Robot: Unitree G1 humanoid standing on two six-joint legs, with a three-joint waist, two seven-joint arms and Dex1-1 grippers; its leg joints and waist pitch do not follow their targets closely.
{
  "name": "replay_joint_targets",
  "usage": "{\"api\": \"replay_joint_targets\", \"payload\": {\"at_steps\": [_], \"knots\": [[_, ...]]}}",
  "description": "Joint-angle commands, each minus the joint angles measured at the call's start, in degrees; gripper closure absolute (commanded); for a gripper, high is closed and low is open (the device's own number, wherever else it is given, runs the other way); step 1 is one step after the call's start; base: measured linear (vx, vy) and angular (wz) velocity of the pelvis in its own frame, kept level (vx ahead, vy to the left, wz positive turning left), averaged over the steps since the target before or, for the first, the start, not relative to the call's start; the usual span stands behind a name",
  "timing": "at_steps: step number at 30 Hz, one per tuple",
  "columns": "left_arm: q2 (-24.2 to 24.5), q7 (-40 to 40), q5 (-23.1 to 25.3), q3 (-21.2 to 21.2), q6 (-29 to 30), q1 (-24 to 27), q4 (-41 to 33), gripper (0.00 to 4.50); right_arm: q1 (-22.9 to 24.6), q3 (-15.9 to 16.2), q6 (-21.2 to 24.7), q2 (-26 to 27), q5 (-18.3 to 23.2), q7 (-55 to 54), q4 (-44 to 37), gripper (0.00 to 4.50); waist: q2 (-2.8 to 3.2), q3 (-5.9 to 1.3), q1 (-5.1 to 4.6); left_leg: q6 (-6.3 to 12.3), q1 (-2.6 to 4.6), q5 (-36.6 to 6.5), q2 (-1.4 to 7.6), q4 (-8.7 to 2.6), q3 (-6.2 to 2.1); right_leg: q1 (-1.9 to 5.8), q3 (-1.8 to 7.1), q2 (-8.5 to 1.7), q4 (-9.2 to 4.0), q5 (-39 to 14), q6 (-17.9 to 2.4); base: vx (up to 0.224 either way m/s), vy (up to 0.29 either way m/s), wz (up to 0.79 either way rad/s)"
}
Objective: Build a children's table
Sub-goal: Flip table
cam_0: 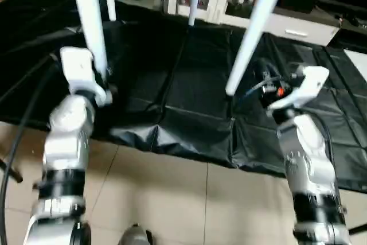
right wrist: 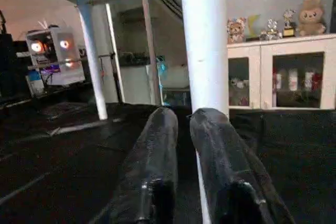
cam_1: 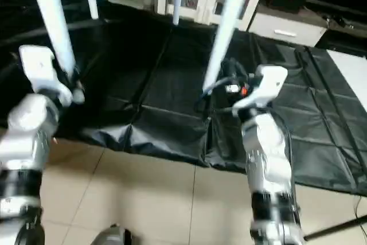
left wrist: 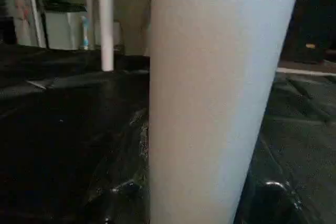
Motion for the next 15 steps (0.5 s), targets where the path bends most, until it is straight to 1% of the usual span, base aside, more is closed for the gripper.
{"api": "replay_joint_targets", "payload": {"at_steps": [1, 2, 3, 6, 7, 8, 9, 11, 12, 15], "knots": [[-0.47, -2.70, -2.67, -1.45, -1.71, -0.89, -5.02, 2.98, 0.65, -0.30, 0.87, -0.55, -0.07, -0.66, -1.63, 4.18, 0.53, -5.03, -0.75, -5.25, 3.73, -18.83, 3.30, -5.32, -1.81, 0.95, 1.76, -3.28, -4.43, -8.83, -6.64, 0.000, 0.000, 0.00], [-0.35, -3.36, -2.90, -1.52, -1.58, -0.32, -5.50, 2.98, 0.97, -0.41, 1.05, -0.58, -0.05, -0.84, -1.94, 4.30, 0.60, -5.02, -0.79, -5.46, 3.78, -19.15, 3.35, -5.38, -1.89, 0.93, 1.71, -3.29, -4.39, -9.09, -6.60, 0.000, 0.000, 0.00], [-0.24, -5.49, -4.05, -1.78, -1.42, 0.52, -6.05, 2.98, 1.23, -0.62, 0.92, -0.70, -0.34, -1.16, -1.88, 4.39, 0.24, -5.00, -0.99, -5.71, 3.77, -19.43, 3.31, -5.39, -1.88, 0.87, 1.66, -3.24, -4.42, -9.43, -6.51, 0.000, 0.000, 0.00], [-0.12, -8.85, -5.83, -2.26, -1.10, 1.74, -6.76, 2.98, 1.41, -1.10, 0.78, -0.78, -0.73, -1.83, -1.52, 4.50, 0.31, -4.95, -1.25, -6.06, 3.82, -19.42, 3.25, -5.44, -1.83, 0.73, 1.69, -3.15, -4.36, -9.05, -6.51, 0.000, 0.000, 0.00], [0.03, -11.22, -7.16, -2.62, -0.63, 2.57, -7.13, 2.98, 1.31, -1.58, 0.33, -0.78, -1.23, -2.97, -1.02, 4.50, 0.01, -4.95, -1.27, -6.05, 3.78, -18.88, 3.19, -5.35, -1.80, 0.78, 1.69, -3.19, -4.27, -8.56, -6.51, 0.000, 0.000, 0.00], [0.03, -11.22, -7.16, -2.62, -0.63, 2.57, -7.13, 2.98, 1.31, -1.58, 0.33, -0.78, -1.23, -2.97, -1.02, 4.50, 0.07, -4.95, -1.33, -5.97, 3.78, -18.97, 3.17, -5.41, -1.73, 0.77, 1.72, -3.13, -4.34, -8.66, -6.49, 0.000, 0.000, 0.00], [1.11, -15.23, -8.35, -3.66, 0.25, 4.17, -7.26, 2.98, 1.28, -2.11, 0.03, -1.15, -1.70, -3.86, -0.11, 4.50, -0.21, -4.89, -1.37, -6.00, 3.76, -19.31, 3.18, -5.39, -1.72, 0.78, 1.73, -3.21, -4.37, -9.14, -6.37, 0.000, 0.000, 0.00], [2.17, -17.48, -8.57, -4.12, 0.69, 5.19, -6.66, 2.98, 1.23, -2.49, -0.20, -1.47, -1.76, -4.07, 0.57, 4.50, -0.08, -4.90, -1.35, -6.01, 3.70, -19.04, 3.12, -5.40, -1.73, 0.81, 1.75, -3.23, -4.32, -9.45, -6.30, 0.000, 0.000, 0.00], [3.21, -17.73, -7.50, -4.09, 0.14, 5.48, -5.26, 2.98, 1.18, -2.62, -0.27, -1.79, -1.72, -4.00, 0.94, 4.50, -0.11, -4.83, -1.39, -6.00, 3.92, -19.52, 3.11, -5.41, -1.67, 0.63, 1.73, -3.09, -4.38, -9.98, -6.06, 0.000, 0.000, 0.00], [4.10, -18.10, -7.11, -3.44, -0.36, 5.45, -3.91, 2.98, 1.08, -2.73, -0.42, -2.05, -1.69, -3.96, 1.20, 4.50, -0.11, -4.83, -1.60, -6.33, 3.82, -20.24, 3.12, -5.48, -1.73, 0.70, 1.79, -3.17, -4.39, -10.25, -5.89, 0.000, 0.000, 0.00]]}}
